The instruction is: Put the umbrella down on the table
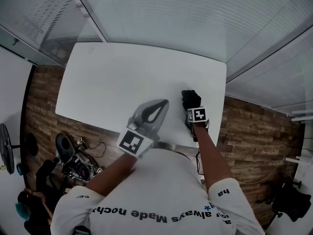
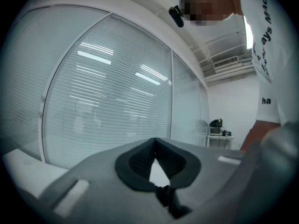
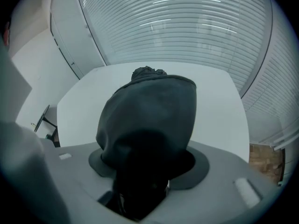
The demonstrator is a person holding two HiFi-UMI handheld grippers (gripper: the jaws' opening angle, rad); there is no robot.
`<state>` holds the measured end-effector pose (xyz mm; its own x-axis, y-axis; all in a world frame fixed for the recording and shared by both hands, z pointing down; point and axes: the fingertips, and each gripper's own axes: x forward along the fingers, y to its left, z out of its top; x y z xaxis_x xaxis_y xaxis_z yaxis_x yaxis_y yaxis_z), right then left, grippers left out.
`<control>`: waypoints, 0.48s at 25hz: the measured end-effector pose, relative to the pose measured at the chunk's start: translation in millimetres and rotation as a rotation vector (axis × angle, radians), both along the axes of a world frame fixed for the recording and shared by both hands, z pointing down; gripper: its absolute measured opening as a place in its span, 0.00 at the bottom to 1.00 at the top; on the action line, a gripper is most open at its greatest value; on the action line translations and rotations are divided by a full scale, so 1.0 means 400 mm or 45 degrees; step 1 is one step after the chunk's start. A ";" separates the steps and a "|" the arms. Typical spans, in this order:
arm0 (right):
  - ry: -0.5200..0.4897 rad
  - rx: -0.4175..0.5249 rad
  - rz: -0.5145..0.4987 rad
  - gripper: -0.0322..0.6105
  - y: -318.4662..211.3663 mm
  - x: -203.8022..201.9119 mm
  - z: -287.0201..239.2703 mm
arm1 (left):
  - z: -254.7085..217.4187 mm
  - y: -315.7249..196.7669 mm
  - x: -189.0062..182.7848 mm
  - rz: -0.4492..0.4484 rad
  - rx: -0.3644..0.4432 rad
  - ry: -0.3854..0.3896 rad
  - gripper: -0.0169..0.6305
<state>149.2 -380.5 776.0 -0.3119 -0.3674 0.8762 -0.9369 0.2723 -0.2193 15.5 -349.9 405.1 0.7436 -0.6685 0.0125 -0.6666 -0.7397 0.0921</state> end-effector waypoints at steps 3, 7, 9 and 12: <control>0.016 -0.032 -0.003 0.45 -0.003 0.004 0.023 | 0.001 0.000 -0.002 -0.003 -0.005 -0.004 0.03; 0.025 -0.058 -0.006 0.45 -0.016 0.003 0.045 | 0.004 -0.007 -0.007 -0.008 -0.008 -0.012 0.03; 0.018 -0.077 -0.002 0.46 -0.015 0.002 0.057 | 0.008 -0.006 -0.009 -0.013 -0.012 -0.016 0.03; 0.006 -0.078 0.012 0.47 -0.017 0.001 0.064 | 0.013 -0.005 -0.015 -0.016 -0.019 -0.025 0.03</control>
